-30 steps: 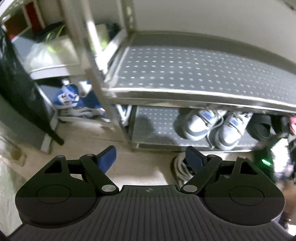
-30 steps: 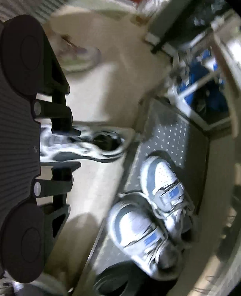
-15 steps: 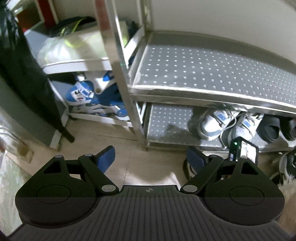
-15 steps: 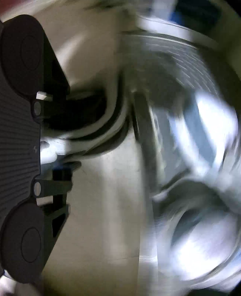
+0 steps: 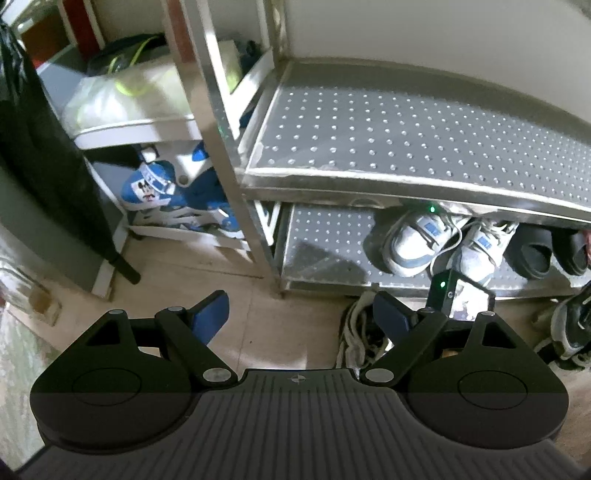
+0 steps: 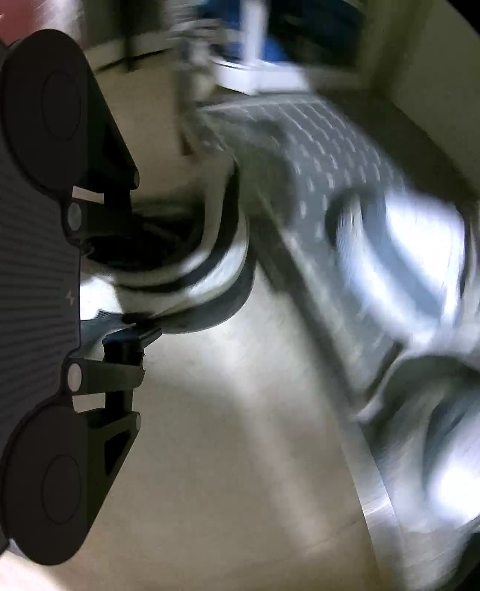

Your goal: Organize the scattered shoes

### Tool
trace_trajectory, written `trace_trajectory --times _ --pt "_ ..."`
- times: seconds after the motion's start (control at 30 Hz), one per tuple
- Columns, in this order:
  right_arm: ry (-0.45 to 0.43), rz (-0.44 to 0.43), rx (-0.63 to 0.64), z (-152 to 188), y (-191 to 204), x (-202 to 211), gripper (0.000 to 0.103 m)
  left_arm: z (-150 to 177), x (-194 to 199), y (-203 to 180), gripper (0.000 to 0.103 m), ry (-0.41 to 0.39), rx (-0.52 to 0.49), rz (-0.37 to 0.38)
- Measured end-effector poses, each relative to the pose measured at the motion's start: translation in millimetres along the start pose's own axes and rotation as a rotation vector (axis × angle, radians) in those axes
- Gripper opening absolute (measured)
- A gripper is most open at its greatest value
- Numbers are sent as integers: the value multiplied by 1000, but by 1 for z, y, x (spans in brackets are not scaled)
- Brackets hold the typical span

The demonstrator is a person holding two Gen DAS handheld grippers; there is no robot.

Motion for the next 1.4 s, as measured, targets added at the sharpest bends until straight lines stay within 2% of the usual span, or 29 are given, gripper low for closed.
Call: trace_trajectory --times 0.03,0.17,0.2,0.37,0.43,0.53,0.67,0.73,0.77,0.8,0.83,0.87,0.9,0.93,1.0,1.17,1.4 --pt "6 8 37 -2 1 8 74 -1 1 -4 89 -4 -5 1" --pt "39 -3 56 1 -24 48 73 -6 5 -29 89 -24 -42 28" --pt "28 -6 60 10 -43 80 73 -6 5 -38 89 -28 -61 39" --pt "0 -19 91 40 -120 171 69 0 10 -95 89 -38 -177 109" --pt "-13 -23 104 52 -151 208 69 6 13 -124 89 -44 -221 168" --pt "-118 25 157 39 -189 267 73 21 15 -165 89 -26 -281 276" --pt "-205 67 197 20 -231 317 79 58 20 -215 88 -10 -373 407" --pt "-307 64 191 11 -271 349 81 79 23 -240 88 -6 -425 468" --pt "-319 63 183 10 -276 351 81 92 27 -257 88 -6 -471 495" --pt "-379 59 123 8 -302 359 81 105 31 -273 88 -7 -516 521" --pt "-385 56 79 6 -310 360 81 117 34 -289 88 -8 -557 545" --pt "-376 37 -18 1 -323 361 79 127 37 -302 89 -12 -579 557" --pt "-367 17 -108 -4 -335 363 78 135 40 -316 89 -18 -605 567" --pt "-376 -29 -142 -6 -339 367 78 140 42 -329 89 -35 -649 566" --pt "-410 -159 -196 -12 -351 386 78 149 46 -356 91 -71 -737 563" --pt "-495 -164 -217 -13 -365 416 82 172 56 -422 96 -160 -955 551" --pt "-514 -296 -332 -8 -407 443 82 203 69 -513 98 -281 -1252 526"
Point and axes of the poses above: each gripper's, at about its wrist camera, not at the fingertips, and x roughly against the way its jaws point, y to its left, z to its underside, the point moved 2 cm from there along -x, roughly the way its jaws point
